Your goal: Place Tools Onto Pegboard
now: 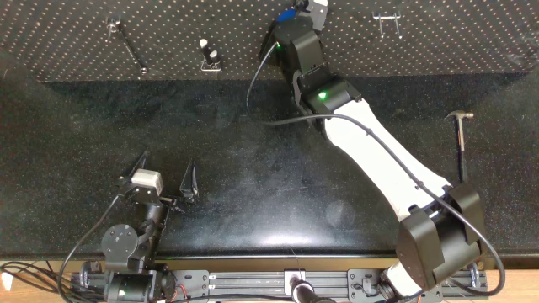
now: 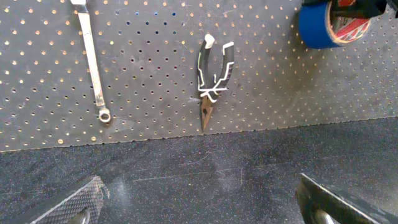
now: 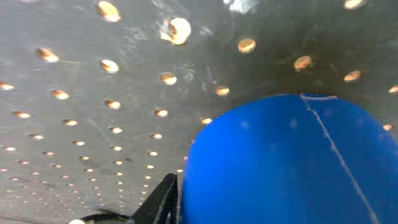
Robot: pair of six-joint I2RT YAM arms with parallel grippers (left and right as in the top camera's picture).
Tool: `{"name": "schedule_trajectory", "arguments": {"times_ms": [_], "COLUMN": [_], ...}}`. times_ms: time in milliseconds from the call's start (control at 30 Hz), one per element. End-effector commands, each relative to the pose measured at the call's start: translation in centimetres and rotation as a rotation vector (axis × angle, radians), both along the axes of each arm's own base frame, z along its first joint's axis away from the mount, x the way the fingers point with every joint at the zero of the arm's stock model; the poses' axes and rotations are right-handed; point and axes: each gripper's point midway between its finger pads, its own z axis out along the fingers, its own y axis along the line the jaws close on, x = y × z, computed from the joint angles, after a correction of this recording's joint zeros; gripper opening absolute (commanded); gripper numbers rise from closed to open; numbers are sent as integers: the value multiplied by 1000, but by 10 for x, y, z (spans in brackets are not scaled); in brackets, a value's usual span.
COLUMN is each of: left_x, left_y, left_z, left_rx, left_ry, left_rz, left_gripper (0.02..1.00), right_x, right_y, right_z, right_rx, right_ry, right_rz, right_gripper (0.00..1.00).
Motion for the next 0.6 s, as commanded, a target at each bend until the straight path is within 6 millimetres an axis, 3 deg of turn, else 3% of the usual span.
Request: {"name": "schedule_trajectory", "arguments": {"times_ms": [33, 200, 267, 600], "left_x": [-1, -1, -1, -1], "left_y": [-3, -3, -3, -3], "left_z": [1, 1, 1, 1], "left_rx": [10, 10, 10, 10], "left_ry": [-7, -6, -7, -6], "left_rz": [-19, -18, -18, -18], "left_gripper": [996, 993, 996, 996], "right_x": [6, 5, 5, -6], "right_y": [-2, -3, -3, -3], "right_z": [5, 2, 0, -3], "right_rx": [-2, -9, -12, -19], "right_ry": [-12, 0, 5, 50], "right_rz": [-11, -11, -10, 19], "right_gripper": [257, 268, 345, 345]}}
